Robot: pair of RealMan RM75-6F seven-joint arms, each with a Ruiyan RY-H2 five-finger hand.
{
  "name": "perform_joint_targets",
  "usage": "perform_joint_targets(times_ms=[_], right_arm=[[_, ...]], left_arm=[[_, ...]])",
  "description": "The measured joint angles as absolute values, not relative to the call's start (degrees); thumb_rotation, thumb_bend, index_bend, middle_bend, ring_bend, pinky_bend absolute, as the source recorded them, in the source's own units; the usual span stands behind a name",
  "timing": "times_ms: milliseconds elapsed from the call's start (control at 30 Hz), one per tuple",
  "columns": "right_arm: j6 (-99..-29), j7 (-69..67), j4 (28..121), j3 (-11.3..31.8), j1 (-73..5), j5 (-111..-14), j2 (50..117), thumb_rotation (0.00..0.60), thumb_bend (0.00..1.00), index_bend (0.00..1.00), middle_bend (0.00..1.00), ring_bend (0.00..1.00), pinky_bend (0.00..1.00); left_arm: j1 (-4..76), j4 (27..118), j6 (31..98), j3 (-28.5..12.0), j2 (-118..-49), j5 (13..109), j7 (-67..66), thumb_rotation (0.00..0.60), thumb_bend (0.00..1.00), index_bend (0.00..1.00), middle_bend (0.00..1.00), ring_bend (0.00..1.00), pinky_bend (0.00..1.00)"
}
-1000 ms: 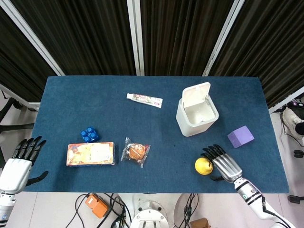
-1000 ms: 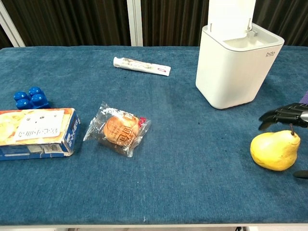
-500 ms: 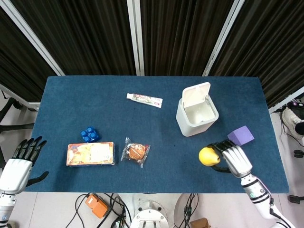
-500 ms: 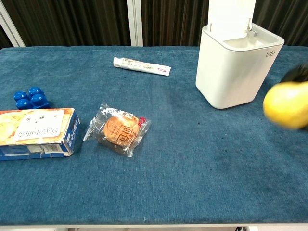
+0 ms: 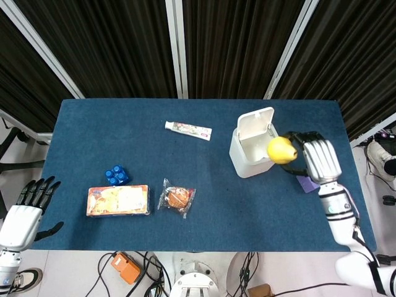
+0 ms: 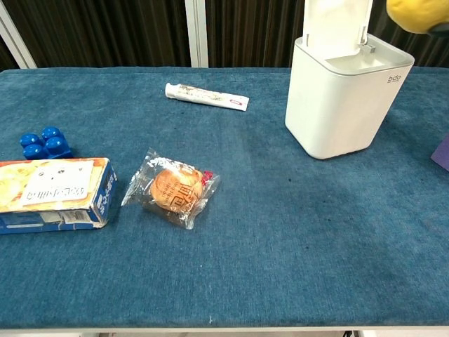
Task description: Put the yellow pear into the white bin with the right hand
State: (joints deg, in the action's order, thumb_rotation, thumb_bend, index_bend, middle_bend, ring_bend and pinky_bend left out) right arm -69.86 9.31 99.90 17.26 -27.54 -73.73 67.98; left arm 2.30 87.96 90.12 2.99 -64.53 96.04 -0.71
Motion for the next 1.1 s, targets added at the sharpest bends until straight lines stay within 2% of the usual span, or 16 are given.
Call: perform_joint_targets(times_ms=[100, 167, 233, 400, 567, 633, 733, 833, 967, 1100], right_arm=[[-64.9, 15.1, 99.4, 18.9, -31.5, -66.5, 68.9, 0.6, 0.4, 0.38, 0.45, 0.37, 0.37], [-61.8, 17.5, 98.8, 19.3, -34.0, -63.1, 69.7, 0.6, 0.4, 0.15, 0.34, 0.29, 0.33], [-59.4, 18.0, 98.4, 19.4, -35.3, -61.6, 70.2, 0.6, 0.4, 0.02, 0.26, 0.21, 0.29], [-57.4, 15.4, 98.6, 18.4, -35.6, -61.5, 69.3, 0.6, 0.29, 0.0, 0.14, 0.11, 0.22], [-59.3, 12.5, 100.6, 16.7, -33.3, -65.4, 66.9, 0.6, 0.28, 0.0, 0.1, 0.07, 0.18], [-61.2, 11.6, 101.4, 15.6, -31.8, -68.1, 65.9, 0.6, 0.28, 0.0, 0.05, 0.03, 0.14], [-66.4, 10.7, 102.6, 12.4, -27.7, -74.5, 64.3, 0.6, 0.28, 0.0, 0.0, 0.0, 0.07], [-74.2, 11.0, 102.7, 7.4, -21.6, -81.5, 63.2, 0.6, 0.28, 0.0, 0.0, 0.0, 0.01], [-87.2, 11.6, 99.6, 0.1, -10.4, -89.0, 64.2, 0.6, 0.28, 0.0, 0.0, 0.0, 0.0], [-96.1, 9.2, 92.2, -5.0, -2.1, -94.2, 66.7, 0.6, 0.28, 0.0, 0.0, 0.0, 0.0]], left_arm=[[2.4, 88.0, 89.9, 2.9, -64.4, 95.8, -0.4, 0.6, 0.12, 0.0, 0.0, 0.0, 0.03], [2.5, 88.0, 89.6, 3.0, -64.2, 95.8, -0.1, 0.6, 0.12, 0.0, 0.0, 0.0, 0.03], [2.6, 88.0, 89.4, 3.2, -64.0, 96.0, 0.4, 0.6, 0.12, 0.0, 0.0, 0.0, 0.03], [2.8, 88.0, 89.2, 3.5, -63.6, 96.6, 1.1, 0.6, 0.12, 0.0, 0.0, 0.0, 0.03], [2.8, 88.1, 89.2, 3.5, -63.5, 96.5, 1.2, 0.6, 0.12, 0.0, 0.0, 0.0, 0.03], [2.7, 88.1, 89.5, 3.5, -63.5, 96.7, 1.3, 0.6, 0.11, 0.0, 0.0, 0.0, 0.03], [2.5, 88.0, 90.1, 3.5, -63.5, 96.8, 1.3, 0.6, 0.12, 0.0, 0.0, 0.0, 0.03], [2.3, 87.9, 90.7, 3.4, -63.7, 96.9, 1.2, 0.6, 0.12, 0.0, 0.0, 0.0, 0.03], [2.1, 87.7, 91.0, 3.5, -63.9, 97.2, 1.0, 0.6, 0.12, 0.0, 0.0, 0.0, 0.03], [2.1, 87.8, 91.1, 3.6, -64.1, 97.6, 0.7, 0.6, 0.11, 0.0, 0.0, 0.0, 0.03]])
